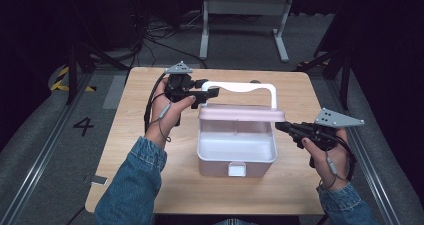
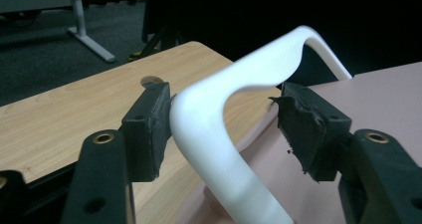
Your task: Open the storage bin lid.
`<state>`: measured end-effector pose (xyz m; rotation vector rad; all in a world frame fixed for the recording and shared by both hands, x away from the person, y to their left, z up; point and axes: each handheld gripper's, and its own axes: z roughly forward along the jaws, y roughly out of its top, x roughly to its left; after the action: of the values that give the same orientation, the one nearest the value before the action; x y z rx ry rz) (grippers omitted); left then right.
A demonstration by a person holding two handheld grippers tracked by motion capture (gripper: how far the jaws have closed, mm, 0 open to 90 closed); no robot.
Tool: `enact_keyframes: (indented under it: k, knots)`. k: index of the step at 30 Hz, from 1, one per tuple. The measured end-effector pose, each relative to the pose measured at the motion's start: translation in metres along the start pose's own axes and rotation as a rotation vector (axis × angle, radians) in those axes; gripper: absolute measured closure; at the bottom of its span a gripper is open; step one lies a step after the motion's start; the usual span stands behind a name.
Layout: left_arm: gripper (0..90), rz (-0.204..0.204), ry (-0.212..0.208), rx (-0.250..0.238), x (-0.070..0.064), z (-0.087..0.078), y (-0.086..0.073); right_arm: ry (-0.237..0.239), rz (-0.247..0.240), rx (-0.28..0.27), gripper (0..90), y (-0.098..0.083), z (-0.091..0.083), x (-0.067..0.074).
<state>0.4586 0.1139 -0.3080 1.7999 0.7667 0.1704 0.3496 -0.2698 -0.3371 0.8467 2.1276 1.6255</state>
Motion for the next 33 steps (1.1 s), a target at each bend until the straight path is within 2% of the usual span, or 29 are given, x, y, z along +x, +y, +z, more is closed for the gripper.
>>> enact_keyframes:
  k: [9, 17, 21, 25, 27, 29, 33]
  knots:
    - [33.0, 0.013, 0.034, -0.007, 0.001, -0.016, -0.002, 0.005, 0.007, -0.009, 90.0, 0.001, 0.001, -0.002]
    - [31.8, 0.064, 0.089, -0.021, 0.0, -0.046, -0.012, 0.0, 0.007, -0.011, 90.0, 0.002, 0.0, -0.002]
    - [31.4, 0.12, 0.105, -0.022, -0.007, -0.07, -0.023, -0.004, 0.007, -0.014, 90.0, 0.003, 0.0, -0.002]
    - [31.1, 0.155, 0.116, -0.014, -0.015, -0.087, -0.033, -0.009, 0.009, -0.018, 90.0, 0.004, 0.0, -0.003]
    - [30.3, 0.162, 0.114, -0.008, -0.018, -0.09, -0.036, -0.012, 0.012, -0.02, 90.0, 0.004, 0.001, -0.003]
    - [30.3, 0.192, 0.132, 0.012, -0.026, -0.094, -0.045, -0.015, 0.011, -0.02, 90.0, 0.005, 0.001, -0.002]
    - [29.3, 0.22, 0.163, 0.031, -0.036, -0.093, -0.055, -0.017, 0.014, -0.021, 90.0, 0.005, 0.001, -0.002]
